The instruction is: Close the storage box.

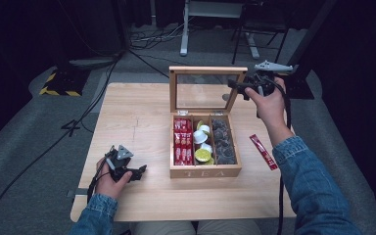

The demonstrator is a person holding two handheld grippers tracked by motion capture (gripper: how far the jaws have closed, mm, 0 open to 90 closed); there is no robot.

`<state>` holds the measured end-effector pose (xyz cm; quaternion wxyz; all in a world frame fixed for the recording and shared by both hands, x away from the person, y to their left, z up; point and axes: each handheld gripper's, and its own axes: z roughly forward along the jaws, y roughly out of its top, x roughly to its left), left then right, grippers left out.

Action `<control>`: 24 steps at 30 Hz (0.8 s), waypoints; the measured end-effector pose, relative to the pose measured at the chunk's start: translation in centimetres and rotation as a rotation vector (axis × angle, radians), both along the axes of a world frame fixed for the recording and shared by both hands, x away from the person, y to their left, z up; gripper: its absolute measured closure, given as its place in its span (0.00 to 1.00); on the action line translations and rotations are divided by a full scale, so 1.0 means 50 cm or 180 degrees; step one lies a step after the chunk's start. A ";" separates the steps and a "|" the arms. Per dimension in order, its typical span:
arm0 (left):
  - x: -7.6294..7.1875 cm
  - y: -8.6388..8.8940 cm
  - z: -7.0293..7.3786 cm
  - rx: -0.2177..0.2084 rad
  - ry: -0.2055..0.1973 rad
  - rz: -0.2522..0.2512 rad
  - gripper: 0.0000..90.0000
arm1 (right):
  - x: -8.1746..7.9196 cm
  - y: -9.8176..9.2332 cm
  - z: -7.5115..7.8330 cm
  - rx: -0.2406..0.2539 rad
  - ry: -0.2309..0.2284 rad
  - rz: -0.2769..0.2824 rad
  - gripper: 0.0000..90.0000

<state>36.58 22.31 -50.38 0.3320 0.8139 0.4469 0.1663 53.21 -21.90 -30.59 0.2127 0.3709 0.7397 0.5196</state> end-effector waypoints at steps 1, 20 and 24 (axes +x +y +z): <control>0.000 0.000 0.000 0.0000 0.0000 0.0000 0.18 | 0.000 0.000 0.000 0.0000 0.0000 0.0000 0.51; 0.000 0.000 0.000 -0.0007 -0.0006 0.0007 0.17 | -0.076 -0.005 0.007 -0.0195 0.0151 0.0089 0.48; 0.000 0.000 -0.001 -0.0010 -0.0008 0.0007 0.17 | -0.089 -0.007 0.006 -0.0244 0.0172 0.0118 0.48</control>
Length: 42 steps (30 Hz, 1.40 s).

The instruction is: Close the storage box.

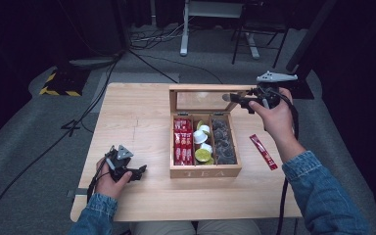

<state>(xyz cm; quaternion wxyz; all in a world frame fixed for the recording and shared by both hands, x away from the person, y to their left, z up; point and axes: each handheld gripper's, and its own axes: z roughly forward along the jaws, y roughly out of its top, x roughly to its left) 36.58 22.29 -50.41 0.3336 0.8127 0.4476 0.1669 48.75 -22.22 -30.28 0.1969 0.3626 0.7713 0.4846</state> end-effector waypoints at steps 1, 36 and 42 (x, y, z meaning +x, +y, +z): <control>0.000 0.000 0.000 0.0001 -0.0002 0.0000 0.17 | -0.003 0.000 0.000 -0.0006 0.0006 0.0001 0.48; 0.000 -0.001 0.000 -0.0004 -0.0006 -0.0001 0.17 | -0.134 -0.015 -0.051 -0.0410 0.0053 0.0095 0.47; 0.000 -0.001 0.000 -0.0005 -0.0008 0.0001 0.17 | -0.157 -0.018 -0.063 -0.0468 0.0071 0.0123 0.47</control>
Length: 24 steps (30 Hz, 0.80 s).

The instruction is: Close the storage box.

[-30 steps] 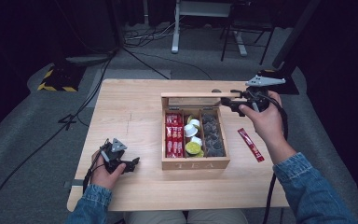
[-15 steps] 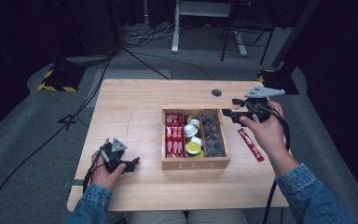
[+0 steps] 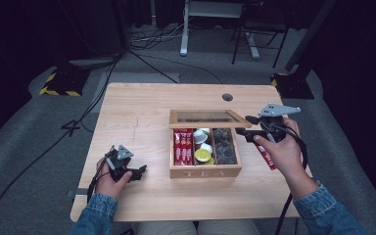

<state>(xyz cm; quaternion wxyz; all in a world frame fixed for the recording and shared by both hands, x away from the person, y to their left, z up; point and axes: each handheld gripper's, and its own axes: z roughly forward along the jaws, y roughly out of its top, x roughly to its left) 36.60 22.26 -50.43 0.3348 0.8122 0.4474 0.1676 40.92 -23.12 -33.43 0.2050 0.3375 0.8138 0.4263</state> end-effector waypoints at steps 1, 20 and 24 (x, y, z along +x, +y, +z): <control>0.000 0.000 0.000 0.0000 0.0000 0.0000 0.17 | -0.003 -0.001 -0.003 -0.0005 0.0000 0.0009 0.47; 0.000 0.000 0.000 0.0008 0.0000 0.0000 0.17 | -0.052 -0.005 -0.076 -0.0267 0.0137 0.0125 0.43; 0.000 0.000 0.000 0.0011 -0.0003 0.0000 0.17 | -0.059 -0.004 -0.090 -0.0335 0.0163 0.0142 0.43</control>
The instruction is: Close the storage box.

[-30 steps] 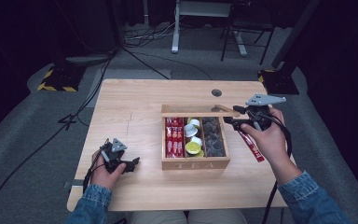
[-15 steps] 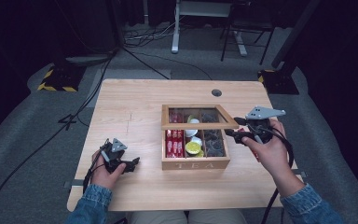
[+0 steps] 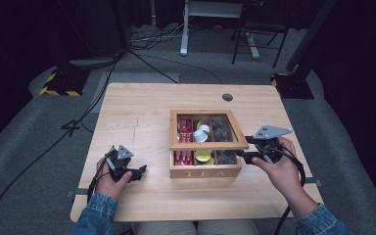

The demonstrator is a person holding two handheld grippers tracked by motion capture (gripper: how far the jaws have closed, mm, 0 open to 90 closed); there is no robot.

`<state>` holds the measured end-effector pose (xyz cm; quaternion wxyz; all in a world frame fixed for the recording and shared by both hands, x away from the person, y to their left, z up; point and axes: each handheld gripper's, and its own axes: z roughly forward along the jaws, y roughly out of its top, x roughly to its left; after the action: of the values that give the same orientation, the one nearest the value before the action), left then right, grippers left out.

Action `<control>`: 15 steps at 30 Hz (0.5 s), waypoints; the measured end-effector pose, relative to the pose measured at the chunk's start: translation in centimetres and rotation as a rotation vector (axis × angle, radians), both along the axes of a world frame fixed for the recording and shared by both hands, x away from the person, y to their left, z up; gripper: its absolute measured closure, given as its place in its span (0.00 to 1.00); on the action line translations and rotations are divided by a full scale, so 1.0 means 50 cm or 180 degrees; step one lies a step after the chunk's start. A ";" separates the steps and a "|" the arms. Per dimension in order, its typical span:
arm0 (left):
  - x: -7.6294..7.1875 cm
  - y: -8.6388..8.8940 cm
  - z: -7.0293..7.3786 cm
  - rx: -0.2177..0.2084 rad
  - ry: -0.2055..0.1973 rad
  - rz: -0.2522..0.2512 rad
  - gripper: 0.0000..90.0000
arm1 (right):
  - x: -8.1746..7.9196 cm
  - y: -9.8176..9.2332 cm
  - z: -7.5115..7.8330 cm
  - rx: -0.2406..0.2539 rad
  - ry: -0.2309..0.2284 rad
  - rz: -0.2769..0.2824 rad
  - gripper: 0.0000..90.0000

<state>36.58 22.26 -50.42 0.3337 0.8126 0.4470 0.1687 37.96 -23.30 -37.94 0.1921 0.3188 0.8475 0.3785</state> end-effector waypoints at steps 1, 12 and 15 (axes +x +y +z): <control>0.000 0.000 0.000 0.0001 0.0000 0.0000 0.17 | -0.001 0.000 -0.004 -0.0003 0.0011 0.0003 0.43; 0.000 0.000 0.000 0.0004 -0.0010 0.0003 0.17 | -0.009 0.003 -0.040 -0.0069 0.0185 0.0037 0.45; 0.000 0.000 0.000 0.0004 -0.0010 0.0003 0.17 | -0.010 0.004 -0.051 -0.0115 0.0234 0.0046 0.45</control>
<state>36.58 22.26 -50.43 0.3338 0.8124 0.4467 0.1705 37.48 -23.12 -40.49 0.1638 0.3227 0.8629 0.3526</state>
